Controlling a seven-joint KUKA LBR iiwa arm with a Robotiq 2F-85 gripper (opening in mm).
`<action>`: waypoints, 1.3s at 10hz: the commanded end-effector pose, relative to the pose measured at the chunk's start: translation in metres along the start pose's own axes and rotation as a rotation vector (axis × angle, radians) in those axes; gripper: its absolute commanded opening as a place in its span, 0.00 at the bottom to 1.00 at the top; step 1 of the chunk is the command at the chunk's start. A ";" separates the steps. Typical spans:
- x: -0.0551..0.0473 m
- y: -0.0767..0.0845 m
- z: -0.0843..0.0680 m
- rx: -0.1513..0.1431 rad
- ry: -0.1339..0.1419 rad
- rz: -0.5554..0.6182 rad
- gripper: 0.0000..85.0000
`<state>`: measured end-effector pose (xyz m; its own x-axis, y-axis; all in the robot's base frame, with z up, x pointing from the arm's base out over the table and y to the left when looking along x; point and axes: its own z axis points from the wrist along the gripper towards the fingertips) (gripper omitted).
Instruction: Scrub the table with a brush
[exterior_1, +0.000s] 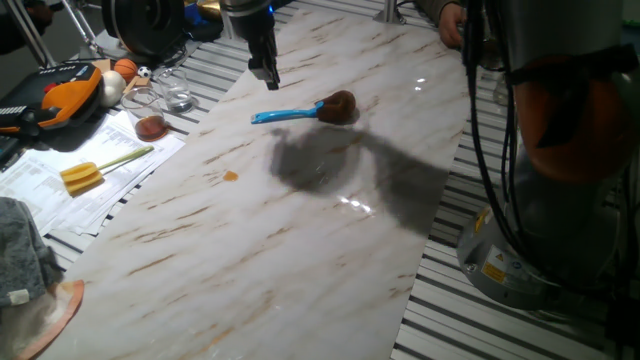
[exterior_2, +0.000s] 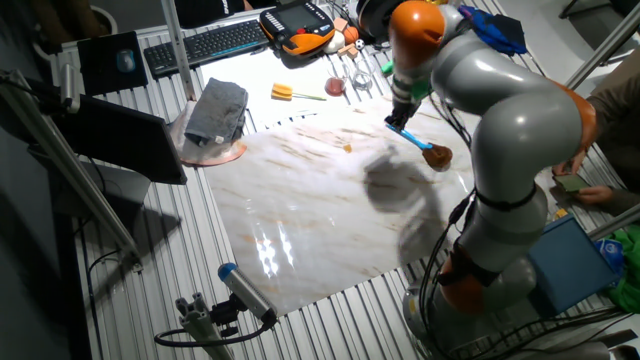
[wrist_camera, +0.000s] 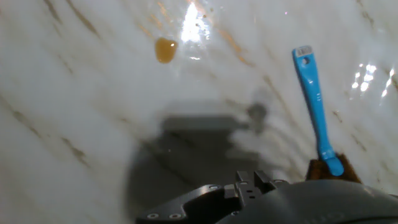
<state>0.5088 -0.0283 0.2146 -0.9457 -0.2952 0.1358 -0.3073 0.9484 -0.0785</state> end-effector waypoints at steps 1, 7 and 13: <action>-0.013 0.041 -0.005 0.016 -0.009 -0.015 0.40; -0.009 0.029 0.004 -0.014 -0.045 -0.098 0.40; -0.006 0.008 0.016 -0.018 -0.053 -0.099 0.40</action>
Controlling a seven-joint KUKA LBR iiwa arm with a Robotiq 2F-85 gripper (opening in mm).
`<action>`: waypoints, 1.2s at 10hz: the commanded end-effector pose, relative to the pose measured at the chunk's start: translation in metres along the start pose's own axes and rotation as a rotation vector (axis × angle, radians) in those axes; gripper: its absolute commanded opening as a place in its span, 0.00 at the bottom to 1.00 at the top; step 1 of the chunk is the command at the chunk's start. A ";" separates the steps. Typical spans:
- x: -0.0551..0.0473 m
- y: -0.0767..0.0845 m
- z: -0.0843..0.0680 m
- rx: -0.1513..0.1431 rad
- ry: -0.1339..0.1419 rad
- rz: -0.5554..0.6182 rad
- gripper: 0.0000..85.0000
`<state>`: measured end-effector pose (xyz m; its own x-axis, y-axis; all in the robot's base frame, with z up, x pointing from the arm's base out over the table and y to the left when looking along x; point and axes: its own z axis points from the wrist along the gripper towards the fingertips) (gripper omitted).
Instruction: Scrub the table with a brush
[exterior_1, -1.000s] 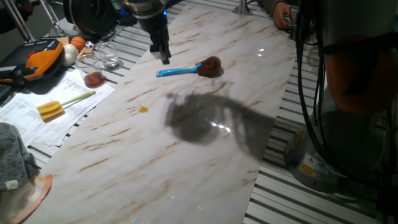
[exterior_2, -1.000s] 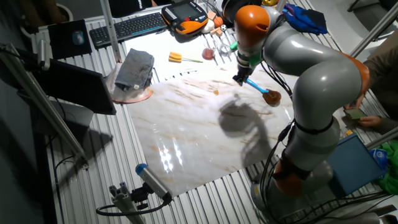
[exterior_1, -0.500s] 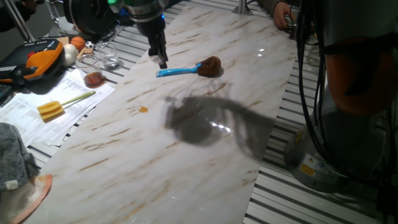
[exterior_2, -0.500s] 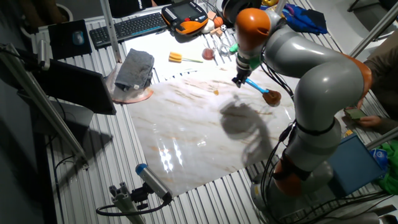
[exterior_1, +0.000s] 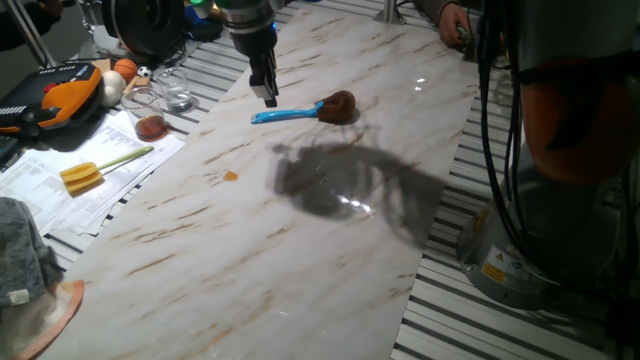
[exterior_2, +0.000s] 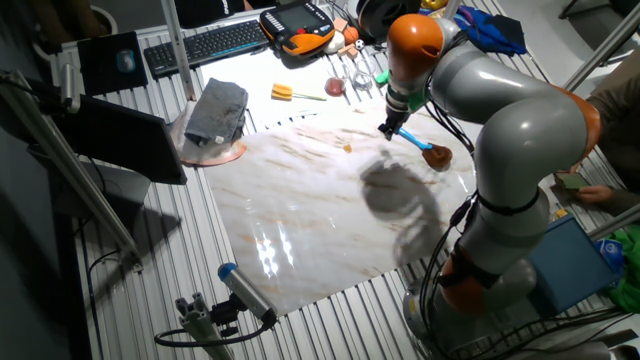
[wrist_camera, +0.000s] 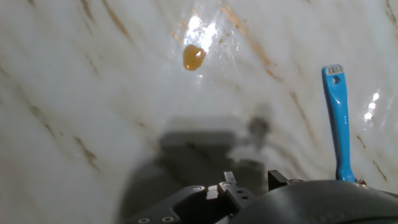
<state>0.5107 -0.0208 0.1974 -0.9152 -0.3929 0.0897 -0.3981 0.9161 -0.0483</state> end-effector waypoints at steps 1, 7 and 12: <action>0.000 0.000 0.000 -0.002 0.003 -0.001 0.40; 0.000 0.000 0.000 0.008 0.025 0.054 0.20; 0.000 0.000 0.000 0.006 -0.041 0.126 0.40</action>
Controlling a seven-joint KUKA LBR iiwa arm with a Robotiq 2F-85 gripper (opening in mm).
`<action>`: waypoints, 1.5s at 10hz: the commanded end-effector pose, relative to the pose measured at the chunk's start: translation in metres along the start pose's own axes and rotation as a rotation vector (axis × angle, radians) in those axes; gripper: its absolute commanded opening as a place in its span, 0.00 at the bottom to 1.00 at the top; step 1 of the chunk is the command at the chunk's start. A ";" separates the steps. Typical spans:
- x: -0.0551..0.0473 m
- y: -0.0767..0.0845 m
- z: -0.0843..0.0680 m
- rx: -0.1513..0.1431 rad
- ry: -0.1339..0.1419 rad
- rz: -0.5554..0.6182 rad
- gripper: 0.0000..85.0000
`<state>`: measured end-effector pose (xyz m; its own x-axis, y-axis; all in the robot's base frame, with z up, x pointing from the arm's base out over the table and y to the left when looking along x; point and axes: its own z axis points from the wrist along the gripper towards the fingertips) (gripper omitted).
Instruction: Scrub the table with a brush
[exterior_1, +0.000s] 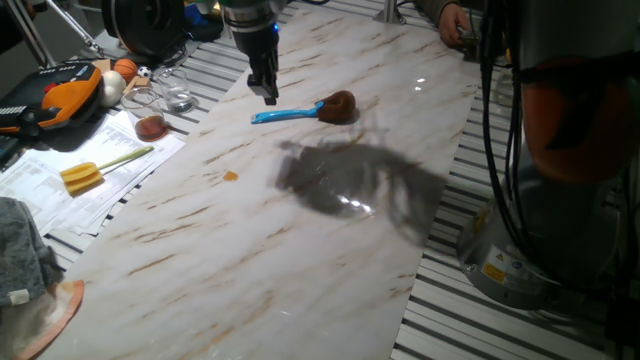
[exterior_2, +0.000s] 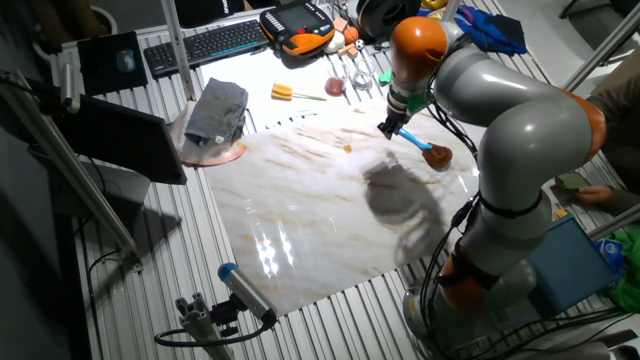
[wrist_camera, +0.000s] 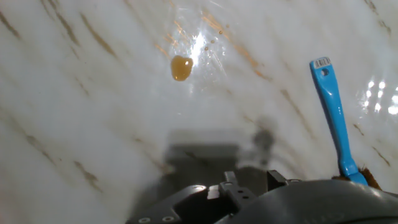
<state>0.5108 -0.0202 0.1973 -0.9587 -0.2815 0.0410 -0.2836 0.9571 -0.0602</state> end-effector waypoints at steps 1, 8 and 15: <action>0.000 0.000 0.000 -0.005 -0.006 -0.014 0.40; -0.026 -0.111 0.054 -0.008 -0.019 -0.147 0.60; -0.019 -0.128 0.095 -0.021 -0.037 -0.160 0.60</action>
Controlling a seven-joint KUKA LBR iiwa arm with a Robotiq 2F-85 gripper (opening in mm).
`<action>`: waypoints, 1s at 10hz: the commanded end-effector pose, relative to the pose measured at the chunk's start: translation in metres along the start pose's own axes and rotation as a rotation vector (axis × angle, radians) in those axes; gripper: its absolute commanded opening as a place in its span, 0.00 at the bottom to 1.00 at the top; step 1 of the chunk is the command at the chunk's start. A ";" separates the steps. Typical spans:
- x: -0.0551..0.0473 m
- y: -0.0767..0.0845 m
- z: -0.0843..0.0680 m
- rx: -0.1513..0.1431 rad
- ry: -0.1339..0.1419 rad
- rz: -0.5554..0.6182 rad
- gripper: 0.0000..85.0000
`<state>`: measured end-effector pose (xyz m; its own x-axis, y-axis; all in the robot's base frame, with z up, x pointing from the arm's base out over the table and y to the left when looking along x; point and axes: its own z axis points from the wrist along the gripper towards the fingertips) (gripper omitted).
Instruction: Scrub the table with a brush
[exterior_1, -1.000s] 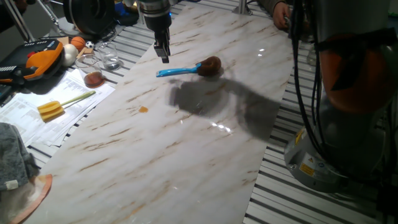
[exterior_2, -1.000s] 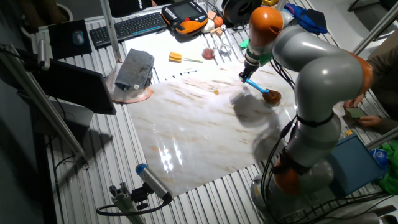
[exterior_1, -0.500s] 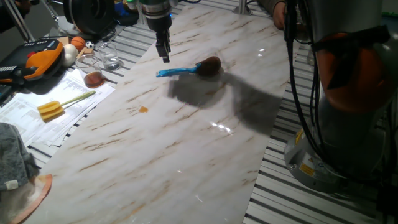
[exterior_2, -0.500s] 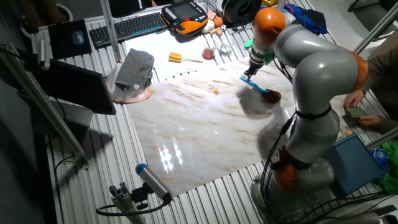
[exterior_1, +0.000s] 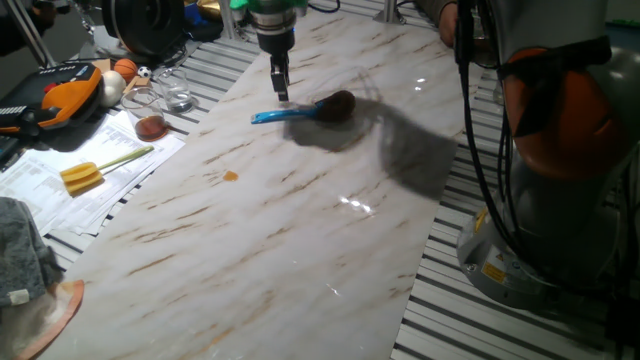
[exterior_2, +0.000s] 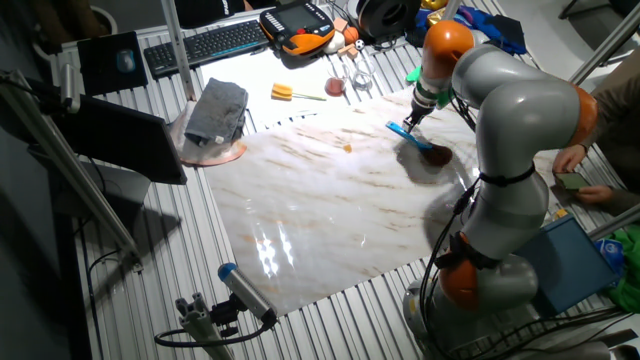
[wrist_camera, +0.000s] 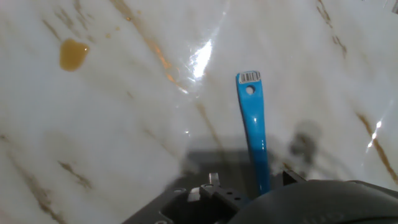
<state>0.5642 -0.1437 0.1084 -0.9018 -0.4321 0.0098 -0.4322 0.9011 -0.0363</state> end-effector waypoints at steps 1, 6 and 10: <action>-0.001 0.001 0.008 -0.002 -0.004 0.000 0.60; -0.003 0.002 0.014 0.007 0.093 0.025 0.60; -0.003 0.002 0.014 0.046 0.088 0.045 0.60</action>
<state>0.5656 -0.1408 0.0948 -0.9172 -0.3877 0.0913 -0.3951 0.9146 -0.0856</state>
